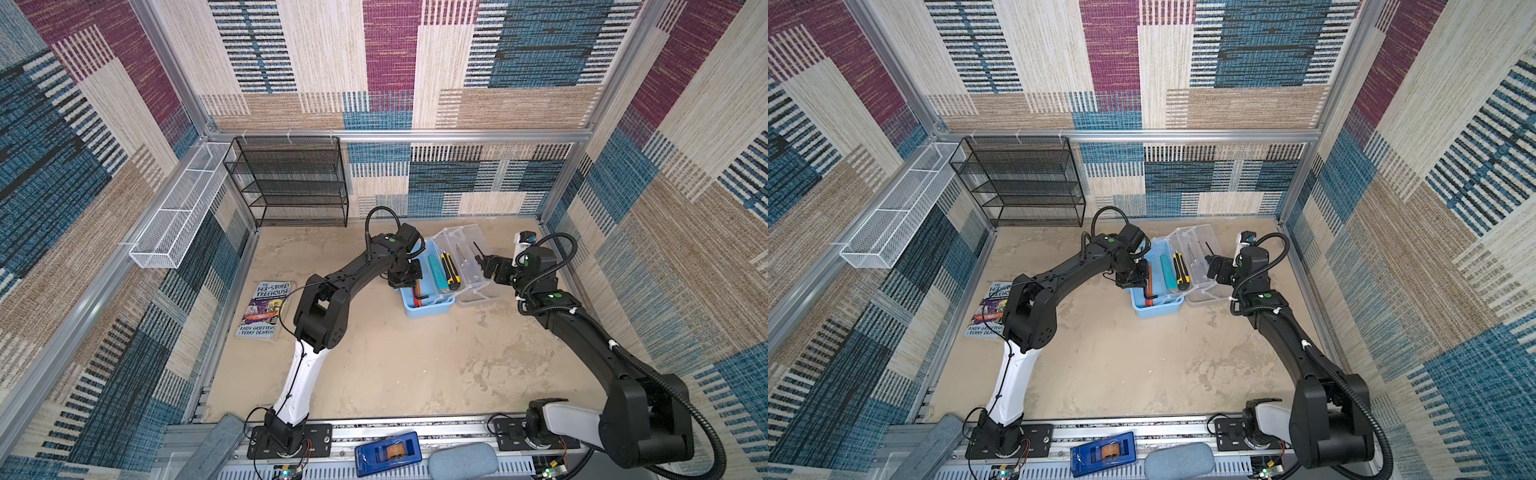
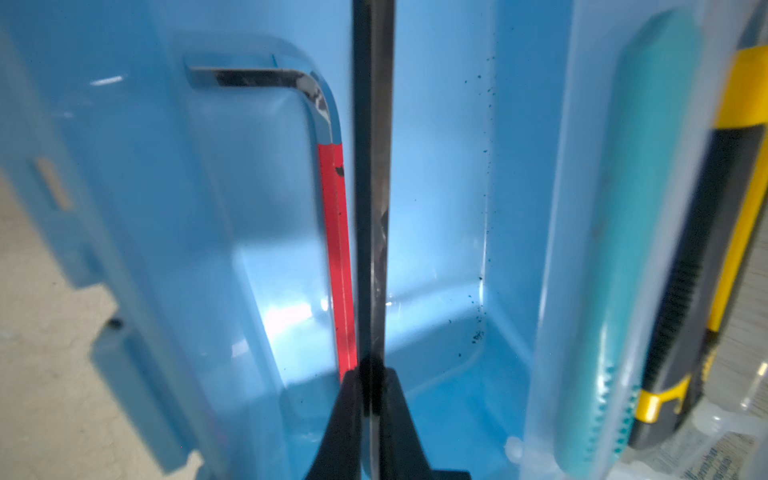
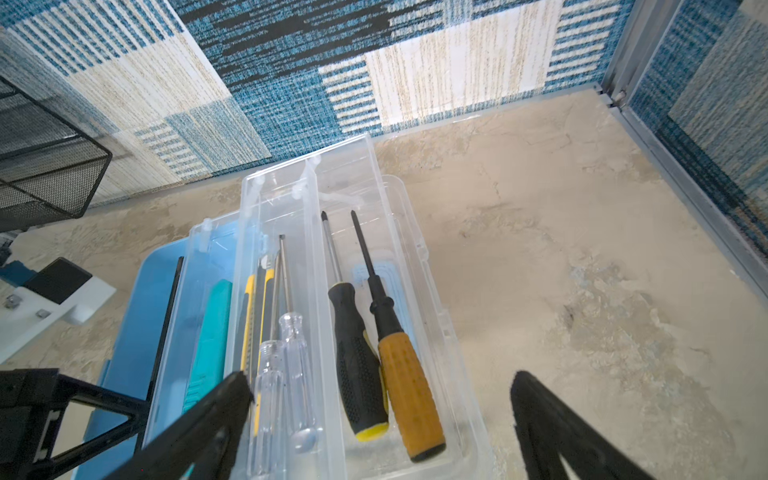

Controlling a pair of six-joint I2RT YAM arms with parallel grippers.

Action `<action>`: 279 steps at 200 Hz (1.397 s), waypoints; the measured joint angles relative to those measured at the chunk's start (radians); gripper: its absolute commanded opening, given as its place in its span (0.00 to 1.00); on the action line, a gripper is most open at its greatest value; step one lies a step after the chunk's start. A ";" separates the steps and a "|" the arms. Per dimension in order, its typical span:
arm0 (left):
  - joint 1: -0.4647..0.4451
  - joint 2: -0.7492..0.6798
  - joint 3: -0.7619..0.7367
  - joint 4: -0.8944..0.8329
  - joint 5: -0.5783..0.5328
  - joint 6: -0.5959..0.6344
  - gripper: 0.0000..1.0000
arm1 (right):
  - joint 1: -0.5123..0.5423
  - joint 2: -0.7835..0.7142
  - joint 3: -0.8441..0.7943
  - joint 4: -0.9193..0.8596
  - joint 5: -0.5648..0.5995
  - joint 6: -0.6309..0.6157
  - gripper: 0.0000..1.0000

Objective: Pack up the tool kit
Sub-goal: 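Carry the black hex key over the blue box and lower it with left gripper, then open the left gripper to release the black hex key into the box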

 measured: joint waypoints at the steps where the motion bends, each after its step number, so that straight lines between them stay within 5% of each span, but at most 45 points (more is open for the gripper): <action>1: 0.000 0.000 0.000 0.000 0.001 0.000 0.00 | -0.001 0.000 0.000 0.000 -0.002 0.000 0.99; 45: 0.000 0.030 0.000 -0.022 0.032 -0.020 0.00 | -0.065 0.045 0.018 -0.003 -0.064 0.005 0.99; 134: -0.001 0.016 0.013 -0.026 0.033 -0.017 0.34 | -0.164 0.114 -0.015 0.116 -0.291 0.075 0.99; 209: 0.000 -0.090 -0.005 -0.029 -0.052 0.000 0.47 | -0.182 0.218 0.023 0.193 -0.425 0.124 0.95; 279: 0.032 -0.208 -0.186 -0.030 -0.103 0.022 0.51 | -0.182 0.289 0.044 0.238 -0.511 0.198 0.88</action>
